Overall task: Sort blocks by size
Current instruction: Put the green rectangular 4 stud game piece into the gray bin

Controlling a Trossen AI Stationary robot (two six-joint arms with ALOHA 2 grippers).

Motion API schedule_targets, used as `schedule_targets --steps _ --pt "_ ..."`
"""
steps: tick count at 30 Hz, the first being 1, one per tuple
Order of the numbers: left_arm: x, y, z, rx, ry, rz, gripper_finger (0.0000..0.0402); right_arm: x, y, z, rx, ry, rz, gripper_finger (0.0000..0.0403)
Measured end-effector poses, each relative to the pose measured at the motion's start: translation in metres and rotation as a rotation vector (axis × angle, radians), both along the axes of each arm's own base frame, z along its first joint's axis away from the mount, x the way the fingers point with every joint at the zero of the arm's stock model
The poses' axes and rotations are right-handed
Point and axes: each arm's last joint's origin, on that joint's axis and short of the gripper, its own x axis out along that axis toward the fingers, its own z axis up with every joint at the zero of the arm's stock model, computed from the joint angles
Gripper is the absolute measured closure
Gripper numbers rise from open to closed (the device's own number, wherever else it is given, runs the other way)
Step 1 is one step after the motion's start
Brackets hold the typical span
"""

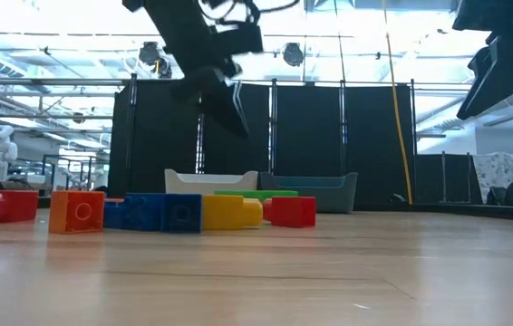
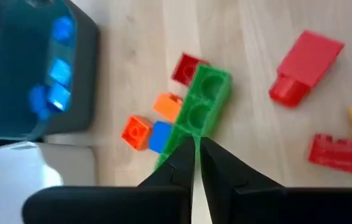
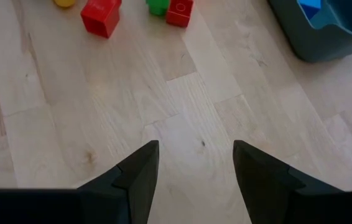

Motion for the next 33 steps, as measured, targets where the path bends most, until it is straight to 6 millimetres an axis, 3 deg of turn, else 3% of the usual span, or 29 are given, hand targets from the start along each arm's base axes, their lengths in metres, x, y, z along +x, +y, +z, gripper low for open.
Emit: schedule_targets --steps 4,9,14,18,25,33 --pt "0.002 0.025 -0.002 -0.124 0.001 -0.007 0.0355 0.0 0.0 0.0 0.0 0.0 -0.001 0.0211" --pt "0.003 0.049 -0.006 -0.159 -0.001 0.046 0.0292 0.0 0.0 0.0 -0.003 0.002 0.004 0.0211" --pt "0.008 0.057 -0.02 -0.171 0.028 0.07 0.0219 0.0 0.0 0.0 -0.009 0.006 0.013 0.0211" --pt "0.013 0.055 -0.033 -0.176 0.068 0.067 0.0184 0.0 0.0 0.0 -0.012 0.008 0.018 0.0211" --pt "0.019 0.053 -0.04 -0.184 0.085 0.049 0.0175 0.0 0.0 0.0 -0.014 0.009 0.019 0.0211" --pt "0.023 0.063 -0.067 -0.196 0.16 0.065 0.0175 0.0 0.0 0.0 -0.014 0.009 0.02 0.0211"
